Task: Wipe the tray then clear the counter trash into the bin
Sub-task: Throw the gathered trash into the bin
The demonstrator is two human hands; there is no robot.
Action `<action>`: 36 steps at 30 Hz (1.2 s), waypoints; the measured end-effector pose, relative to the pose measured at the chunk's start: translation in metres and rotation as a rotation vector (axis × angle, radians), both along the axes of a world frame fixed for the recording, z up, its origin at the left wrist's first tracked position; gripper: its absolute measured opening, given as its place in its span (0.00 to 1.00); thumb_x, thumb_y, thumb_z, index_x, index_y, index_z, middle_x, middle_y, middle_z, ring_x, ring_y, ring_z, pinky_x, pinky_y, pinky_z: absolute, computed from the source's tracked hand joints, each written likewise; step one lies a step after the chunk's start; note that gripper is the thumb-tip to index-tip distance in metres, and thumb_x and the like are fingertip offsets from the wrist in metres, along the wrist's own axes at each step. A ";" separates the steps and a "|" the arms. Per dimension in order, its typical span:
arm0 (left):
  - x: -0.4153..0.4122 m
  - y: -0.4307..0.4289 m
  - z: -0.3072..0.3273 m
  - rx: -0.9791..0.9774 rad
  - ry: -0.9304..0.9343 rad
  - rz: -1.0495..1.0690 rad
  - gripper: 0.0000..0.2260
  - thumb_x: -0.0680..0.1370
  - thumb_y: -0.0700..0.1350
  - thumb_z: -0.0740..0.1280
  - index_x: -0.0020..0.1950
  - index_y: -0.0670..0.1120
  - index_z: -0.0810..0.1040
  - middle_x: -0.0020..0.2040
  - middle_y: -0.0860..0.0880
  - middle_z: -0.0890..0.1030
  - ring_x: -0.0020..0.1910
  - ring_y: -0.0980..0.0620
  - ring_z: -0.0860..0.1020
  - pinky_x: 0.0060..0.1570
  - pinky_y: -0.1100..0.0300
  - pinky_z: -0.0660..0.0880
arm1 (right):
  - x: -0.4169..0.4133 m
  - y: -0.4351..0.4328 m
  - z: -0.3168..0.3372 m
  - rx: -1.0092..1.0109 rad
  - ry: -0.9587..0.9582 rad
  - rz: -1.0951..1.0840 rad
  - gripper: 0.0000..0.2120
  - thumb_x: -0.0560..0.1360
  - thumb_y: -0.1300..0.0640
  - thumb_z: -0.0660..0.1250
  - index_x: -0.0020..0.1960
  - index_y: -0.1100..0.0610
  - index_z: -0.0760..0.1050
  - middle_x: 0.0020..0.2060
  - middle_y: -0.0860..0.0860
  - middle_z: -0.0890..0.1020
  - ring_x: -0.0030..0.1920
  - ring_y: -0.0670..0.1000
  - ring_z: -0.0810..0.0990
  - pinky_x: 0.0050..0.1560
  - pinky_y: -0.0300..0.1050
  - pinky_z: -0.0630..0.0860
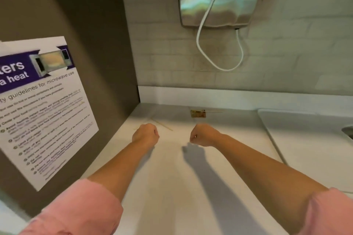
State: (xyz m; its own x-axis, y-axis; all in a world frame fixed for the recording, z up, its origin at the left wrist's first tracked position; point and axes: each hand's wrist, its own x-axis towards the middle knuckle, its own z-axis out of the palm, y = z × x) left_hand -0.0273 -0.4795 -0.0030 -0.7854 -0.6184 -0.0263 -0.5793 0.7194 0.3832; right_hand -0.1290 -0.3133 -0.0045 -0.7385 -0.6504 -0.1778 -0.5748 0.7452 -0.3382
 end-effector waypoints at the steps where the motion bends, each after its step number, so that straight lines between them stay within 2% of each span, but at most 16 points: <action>1: -0.007 -0.005 0.000 0.006 0.013 0.023 0.07 0.76 0.41 0.62 0.43 0.48 0.78 0.53 0.46 0.80 0.51 0.46 0.79 0.50 0.56 0.76 | -0.010 -0.006 -0.003 -0.005 -0.003 0.004 0.11 0.74 0.62 0.62 0.49 0.64 0.81 0.49 0.58 0.83 0.51 0.57 0.80 0.47 0.45 0.76; 3: -0.015 -0.012 -0.001 0.014 0.023 0.059 0.07 0.76 0.41 0.62 0.41 0.49 0.77 0.52 0.46 0.80 0.50 0.46 0.79 0.48 0.56 0.76 | -0.022 -0.016 -0.007 -0.002 -0.011 0.008 0.10 0.74 0.61 0.62 0.47 0.63 0.81 0.48 0.57 0.83 0.51 0.57 0.80 0.45 0.44 0.75; 6: -0.025 -0.024 -0.006 0.019 0.045 0.119 0.07 0.75 0.41 0.62 0.40 0.50 0.77 0.51 0.46 0.81 0.49 0.45 0.80 0.47 0.57 0.76 | -0.041 -0.035 -0.016 -0.001 -0.009 0.028 0.08 0.73 0.60 0.64 0.46 0.60 0.82 0.49 0.56 0.84 0.52 0.56 0.81 0.50 0.45 0.77; 10: -0.032 -0.043 -0.013 0.035 0.064 0.153 0.07 0.75 0.40 0.62 0.38 0.49 0.76 0.50 0.44 0.81 0.48 0.44 0.80 0.48 0.55 0.78 | -0.053 -0.064 -0.027 -0.030 -0.002 -0.010 0.11 0.74 0.55 0.67 0.53 0.59 0.81 0.53 0.54 0.82 0.54 0.56 0.80 0.52 0.45 0.77; 16: -0.048 -0.074 -0.021 0.059 0.044 0.174 0.08 0.75 0.40 0.61 0.47 0.46 0.80 0.51 0.45 0.81 0.50 0.45 0.79 0.45 0.57 0.75 | -0.060 -0.102 -0.040 -0.063 -0.009 -0.044 0.13 0.77 0.52 0.63 0.55 0.59 0.79 0.52 0.55 0.82 0.53 0.56 0.80 0.50 0.44 0.75; 21: -0.070 -0.100 -0.026 0.104 0.044 0.178 0.08 0.74 0.39 0.63 0.47 0.44 0.82 0.51 0.44 0.81 0.50 0.45 0.80 0.48 0.56 0.76 | -0.067 -0.126 -0.045 -0.021 -0.041 -0.055 0.13 0.76 0.51 0.65 0.55 0.55 0.80 0.52 0.52 0.81 0.51 0.53 0.80 0.49 0.44 0.76; 23: -0.079 -0.107 -0.029 0.097 0.025 0.147 0.08 0.74 0.41 0.67 0.51 0.45 0.81 0.55 0.44 0.79 0.53 0.45 0.78 0.50 0.56 0.76 | -0.070 -0.132 -0.048 -0.005 -0.023 -0.073 0.12 0.76 0.51 0.64 0.56 0.55 0.79 0.51 0.51 0.81 0.51 0.52 0.80 0.48 0.44 0.76; 26: -0.090 -0.114 -0.037 0.044 -0.103 0.064 0.19 0.74 0.48 0.69 0.64 0.47 0.75 0.69 0.44 0.66 0.67 0.43 0.68 0.62 0.50 0.71 | -0.075 -0.136 -0.056 -0.012 -0.008 -0.128 0.11 0.76 0.52 0.64 0.55 0.55 0.79 0.49 0.52 0.81 0.48 0.51 0.80 0.44 0.42 0.74; 28: -0.096 -0.117 -0.040 0.003 -0.180 0.029 0.25 0.73 0.53 0.69 0.69 0.47 0.71 0.73 0.44 0.60 0.71 0.43 0.61 0.65 0.50 0.67 | -0.077 -0.138 -0.057 -0.019 -0.008 -0.151 0.12 0.77 0.51 0.63 0.54 0.57 0.79 0.49 0.53 0.81 0.47 0.52 0.80 0.42 0.41 0.72; 32: -0.105 -0.125 -0.051 -0.046 -0.225 0.031 0.27 0.72 0.57 0.69 0.67 0.46 0.71 0.68 0.44 0.68 0.67 0.43 0.66 0.61 0.51 0.69 | -0.080 -0.139 -0.054 -0.028 0.000 -0.186 0.12 0.79 0.55 0.60 0.55 0.60 0.78 0.51 0.56 0.81 0.51 0.55 0.80 0.45 0.43 0.73; 36: -0.109 -0.127 -0.056 -0.019 -0.162 0.104 0.20 0.72 0.55 0.71 0.60 0.48 0.77 0.60 0.45 0.75 0.59 0.44 0.73 0.57 0.53 0.72 | -0.081 -0.137 -0.052 0.023 0.030 -0.162 0.11 0.78 0.60 0.58 0.57 0.61 0.76 0.54 0.58 0.79 0.55 0.57 0.78 0.47 0.43 0.71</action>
